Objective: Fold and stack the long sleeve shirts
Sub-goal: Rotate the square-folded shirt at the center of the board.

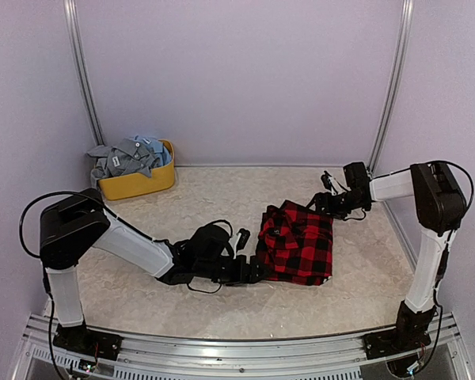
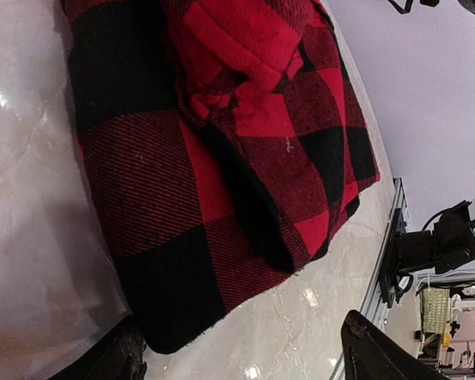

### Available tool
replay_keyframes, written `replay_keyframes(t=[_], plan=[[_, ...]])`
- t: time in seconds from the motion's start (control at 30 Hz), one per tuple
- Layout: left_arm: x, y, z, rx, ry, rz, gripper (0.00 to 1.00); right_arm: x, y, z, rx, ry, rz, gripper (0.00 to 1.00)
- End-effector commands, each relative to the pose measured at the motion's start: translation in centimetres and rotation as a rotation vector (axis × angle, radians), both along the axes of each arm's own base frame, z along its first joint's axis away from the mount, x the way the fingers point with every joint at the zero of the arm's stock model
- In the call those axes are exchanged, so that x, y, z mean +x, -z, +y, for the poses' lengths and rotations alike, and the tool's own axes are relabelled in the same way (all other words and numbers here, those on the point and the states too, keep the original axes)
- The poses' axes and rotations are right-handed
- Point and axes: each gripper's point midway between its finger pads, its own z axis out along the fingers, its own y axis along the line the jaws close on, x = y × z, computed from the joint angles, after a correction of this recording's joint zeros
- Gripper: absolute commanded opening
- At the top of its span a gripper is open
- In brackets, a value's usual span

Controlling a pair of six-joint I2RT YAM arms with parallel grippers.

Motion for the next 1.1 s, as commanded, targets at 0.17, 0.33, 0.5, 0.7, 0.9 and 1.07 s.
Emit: replay_keyframes(t=[0.17, 0.33, 0.5, 0.7, 0.9, 1.07], plan=[[0.7, 0.1, -1.0, -0.028, -0.018, 0.034, 0.79, -3.9, 2.0, -2.3, -0.053, 0.070, 0.091, 0.82], [2.8, -0.1, 0.0, -0.028, -0.089, 0.049, 0.79, -7.6, 2.1, -2.7, -0.006, 0.121, 0.129, 0.80], [5.8, -0.7, 1.7, -0.046, -0.174, 0.051, 0.79, -11.4, 0.3, -2.3, 0.041, 0.163, 0.097, 0.81], [9.3, -1.5, 1.6, -0.008, -0.182, -0.001, 0.79, -16.0, -1.8, -1.2, 0.088, 0.186, 0.055, 0.81], [12.6, -0.8, 1.0, 0.021, -0.173, -0.013, 0.78, -19.3, -1.9, -0.2, 0.110, 0.189, 0.068, 0.81], [15.3, -1.5, 3.2, 0.068, -0.247, -0.108, 0.80, -19.5, -3.4, -1.6, 0.054, 0.232, 0.022, 0.81]])
